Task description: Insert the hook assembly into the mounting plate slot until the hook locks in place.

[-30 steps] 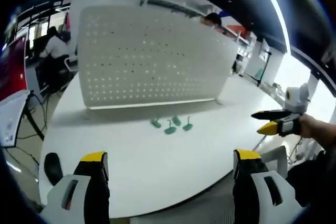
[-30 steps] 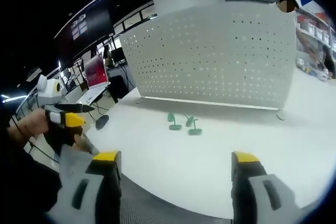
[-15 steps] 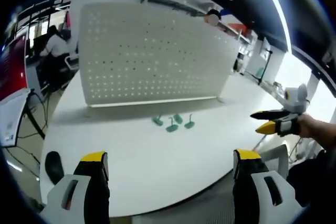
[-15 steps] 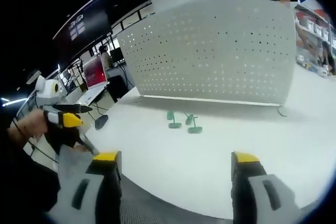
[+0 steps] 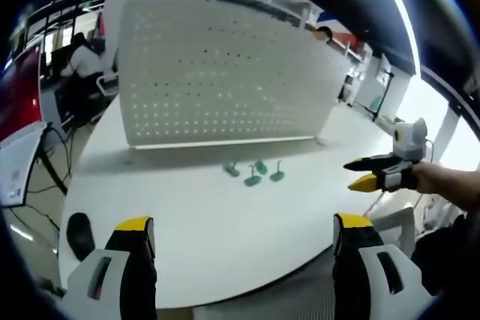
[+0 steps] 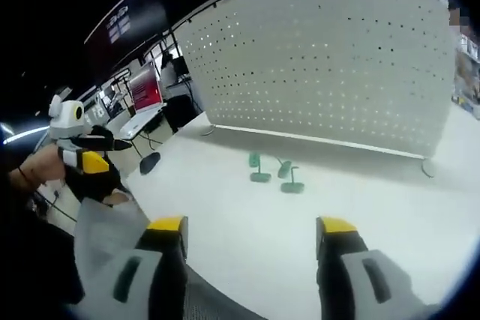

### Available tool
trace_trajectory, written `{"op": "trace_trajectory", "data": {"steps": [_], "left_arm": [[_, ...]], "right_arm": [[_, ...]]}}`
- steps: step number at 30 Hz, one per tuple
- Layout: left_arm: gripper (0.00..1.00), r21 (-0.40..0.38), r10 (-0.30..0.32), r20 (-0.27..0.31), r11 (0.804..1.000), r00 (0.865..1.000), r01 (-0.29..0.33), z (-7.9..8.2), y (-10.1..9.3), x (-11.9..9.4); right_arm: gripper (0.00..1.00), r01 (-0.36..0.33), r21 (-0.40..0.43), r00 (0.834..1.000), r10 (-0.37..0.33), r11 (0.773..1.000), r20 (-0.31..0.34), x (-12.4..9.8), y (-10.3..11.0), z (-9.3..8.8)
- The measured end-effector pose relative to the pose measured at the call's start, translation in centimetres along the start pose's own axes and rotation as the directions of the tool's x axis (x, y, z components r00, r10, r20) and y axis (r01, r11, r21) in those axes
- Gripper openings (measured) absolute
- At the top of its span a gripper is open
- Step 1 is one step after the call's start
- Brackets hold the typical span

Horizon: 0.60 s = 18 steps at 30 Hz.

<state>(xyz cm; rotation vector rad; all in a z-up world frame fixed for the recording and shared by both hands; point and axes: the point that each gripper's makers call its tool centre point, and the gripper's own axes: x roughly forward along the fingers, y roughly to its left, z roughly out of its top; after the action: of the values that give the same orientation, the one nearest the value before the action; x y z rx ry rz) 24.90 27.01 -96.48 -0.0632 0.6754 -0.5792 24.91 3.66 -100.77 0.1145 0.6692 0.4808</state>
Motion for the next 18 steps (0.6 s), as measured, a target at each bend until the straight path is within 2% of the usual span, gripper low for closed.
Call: {"op": "trace_trajectory", "data": {"steps": [7, 12, 18], "left_arm": [[1.00, -0.008, 0.003, -0.012, 1.000, 1.000, -0.003, -0.1, 0.1, 0.6], [1.00, -0.004, -0.015, -0.010, 1.000, 1.000, 0.015, 0.5, -0.9, 1.3], [1.00, 0.006, -0.035, -0.017, 0.999, 0.999, 0.035, 0.8, -1.5, 1.6]], "right_arm": [[0.53, -0.050, -0.066, 0.997, 0.046, 0.997, -0.058, 2.8, 0.6, -0.1], [0.45, -0.092, -0.113, 0.992, 0.081, 0.989, -0.099, 4.9, 1.0, -0.3], [0.42, -0.128, -0.134, 0.985, 0.111, 0.983, -0.132, 7.3, 1.2, -0.2]]}}
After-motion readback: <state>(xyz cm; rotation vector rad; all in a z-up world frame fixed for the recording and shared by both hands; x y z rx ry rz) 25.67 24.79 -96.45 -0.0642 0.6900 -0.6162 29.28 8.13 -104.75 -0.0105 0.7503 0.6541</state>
